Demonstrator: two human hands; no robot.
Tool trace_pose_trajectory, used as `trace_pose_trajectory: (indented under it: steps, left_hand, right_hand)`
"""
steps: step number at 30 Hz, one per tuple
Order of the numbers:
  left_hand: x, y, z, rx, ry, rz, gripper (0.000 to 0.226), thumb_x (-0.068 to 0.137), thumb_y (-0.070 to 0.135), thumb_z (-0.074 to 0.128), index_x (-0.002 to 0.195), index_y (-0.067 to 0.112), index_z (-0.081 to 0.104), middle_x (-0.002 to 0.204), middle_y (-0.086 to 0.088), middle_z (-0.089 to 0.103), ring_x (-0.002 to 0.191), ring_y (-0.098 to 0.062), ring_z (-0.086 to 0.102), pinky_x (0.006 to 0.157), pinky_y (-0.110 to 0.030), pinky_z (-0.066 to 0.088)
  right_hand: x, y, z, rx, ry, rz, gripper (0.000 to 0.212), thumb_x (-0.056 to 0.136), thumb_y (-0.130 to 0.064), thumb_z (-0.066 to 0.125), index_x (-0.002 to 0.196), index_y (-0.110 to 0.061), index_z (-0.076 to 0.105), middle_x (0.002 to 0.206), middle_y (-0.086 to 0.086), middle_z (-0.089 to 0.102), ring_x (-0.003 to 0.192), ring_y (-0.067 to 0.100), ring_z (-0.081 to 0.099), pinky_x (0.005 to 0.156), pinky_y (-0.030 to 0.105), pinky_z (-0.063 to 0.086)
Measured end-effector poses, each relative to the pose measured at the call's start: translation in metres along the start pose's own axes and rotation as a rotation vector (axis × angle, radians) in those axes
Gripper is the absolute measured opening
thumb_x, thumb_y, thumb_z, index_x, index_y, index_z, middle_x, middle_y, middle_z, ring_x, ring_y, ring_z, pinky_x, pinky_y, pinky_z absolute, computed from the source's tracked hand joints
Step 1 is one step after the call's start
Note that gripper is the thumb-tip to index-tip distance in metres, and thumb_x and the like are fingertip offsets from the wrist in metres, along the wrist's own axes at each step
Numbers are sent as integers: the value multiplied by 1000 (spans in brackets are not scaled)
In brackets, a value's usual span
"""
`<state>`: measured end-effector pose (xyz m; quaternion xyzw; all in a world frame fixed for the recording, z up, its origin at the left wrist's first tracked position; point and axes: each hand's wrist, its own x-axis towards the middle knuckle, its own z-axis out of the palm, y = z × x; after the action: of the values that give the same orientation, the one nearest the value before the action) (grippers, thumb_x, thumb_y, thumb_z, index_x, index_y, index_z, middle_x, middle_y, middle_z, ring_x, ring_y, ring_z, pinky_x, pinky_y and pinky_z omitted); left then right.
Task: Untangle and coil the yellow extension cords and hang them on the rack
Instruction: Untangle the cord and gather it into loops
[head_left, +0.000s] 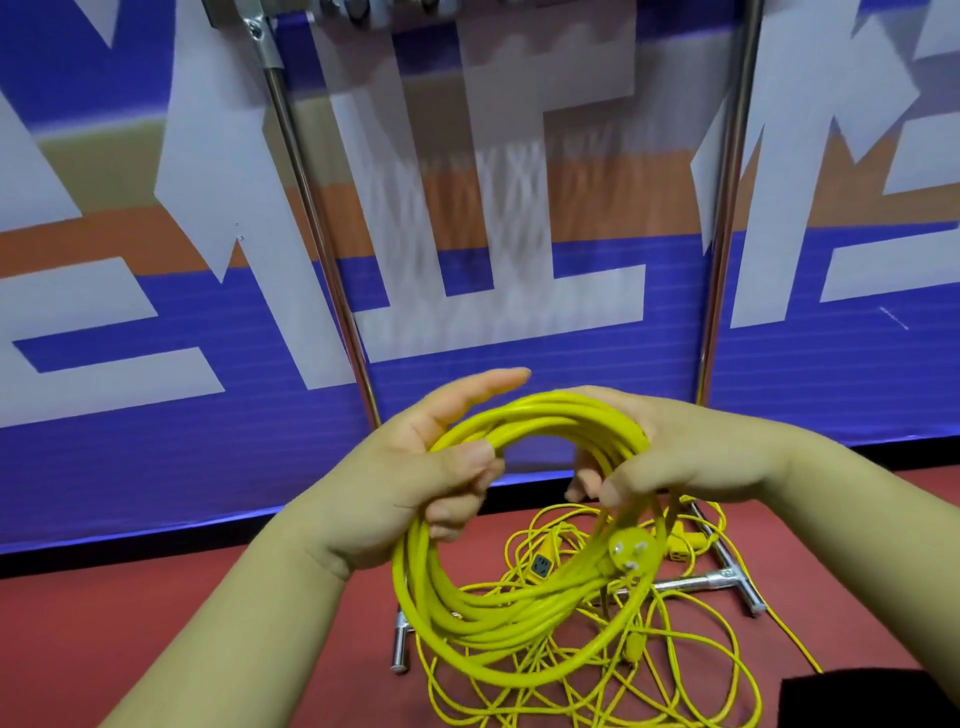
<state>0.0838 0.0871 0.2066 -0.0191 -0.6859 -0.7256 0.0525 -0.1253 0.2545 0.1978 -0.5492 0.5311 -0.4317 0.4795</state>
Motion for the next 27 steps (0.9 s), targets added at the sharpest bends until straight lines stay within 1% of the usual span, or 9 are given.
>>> trace_pose_trajectory:
  steps: [3, 7, 11, 16, 18, 19, 21, 24, 27]
  left_hand:
    - [-1, 5, -7, -103, 69, 85, 73, 79, 32, 84, 144, 37, 51, 78, -5, 50, 45, -4, 34, 42, -17, 37]
    - [1, 2, -5, -150, 122, 125, 77, 78, 32, 85, 145, 41, 48, 79, -5, 51, 46, -6, 37, 43, -19, 38]
    - [4, -1, -1, -126, 186, 107, 81, 74, 34, 87, 145, 43, 48, 81, -9, 55, 48, -12, 43, 46, -25, 44]
    - [12, -7, -1, 41, 465, 98, 61, 85, 25, 67, 144, 32, 50, 88, -15, 62, 55, -23, 55, 52, -33, 52]
    - [14, -9, -1, 279, 608, 85, 59, 84, 34, 68, 141, 35, 51, 101, -10, 65, 75, -17, 67, 70, -32, 59]
    - [13, -10, -2, 493, 707, 99, 59, 85, 38, 70, 141, 38, 50, 111, -3, 63, 90, -6, 66, 84, -25, 56]
    - [10, -11, 0, 910, 857, 240, 61, 85, 47, 69, 141, 37, 48, 122, 6, 52, 112, 4, 54, 96, -9, 41]
    - [9, -10, 23, 1117, 736, 444, 60, 84, 49, 64, 139, 29, 51, 118, 12, 51, 117, -6, 53, 100, -18, 39]
    - [10, -18, 42, 1215, 424, 381, 64, 86, 56, 63, 143, 35, 44, 113, 20, 56, 112, 0, 53, 97, -13, 37]
  right_hand:
    - [-1, 2, -2, 70, 46, -16, 47, 77, -3, 71, 111, -36, 66, 92, 29, 54, 104, 40, 67, 73, 43, 53]
    - [4, 4, 1, 98, 280, -62, 50, 77, -9, 68, 123, -23, 59, 71, 13, 54, 61, 25, 63, 79, 65, 51]
    - [2, -3, 1, -7, 372, -58, 41, 86, -5, 62, 123, -21, 54, 56, 11, 54, 53, 24, 55, 53, 35, 48]
    - [1, -9, 6, -23, 482, -44, 33, 92, 3, 55, 116, -20, 54, 55, 8, 54, 43, 16, 54, 42, 25, 43]
    - [2, -11, 7, -11, 535, -46, 32, 92, 4, 55, 115, -19, 54, 56, 10, 54, 39, 13, 52, 39, 22, 41]
    - [2, -12, 7, 0, 561, -47, 31, 92, 3, 55, 115, -18, 54, 58, 12, 54, 38, 13, 52, 39, 21, 40]
    - [5, -10, 5, 19, 618, -38, 31, 91, 2, 56, 115, -18, 55, 60, 14, 54, 42, 17, 53, 41, 23, 42]
    - [11, -8, 5, 120, 712, -18, 24, 89, 2, 56, 108, -13, 54, 60, 12, 49, 45, 21, 51, 43, 27, 44]
    - [19, -8, 7, 295, 779, -32, 16, 89, 5, 53, 88, -9, 47, 58, 9, 39, 46, 22, 41, 42, 26, 43]
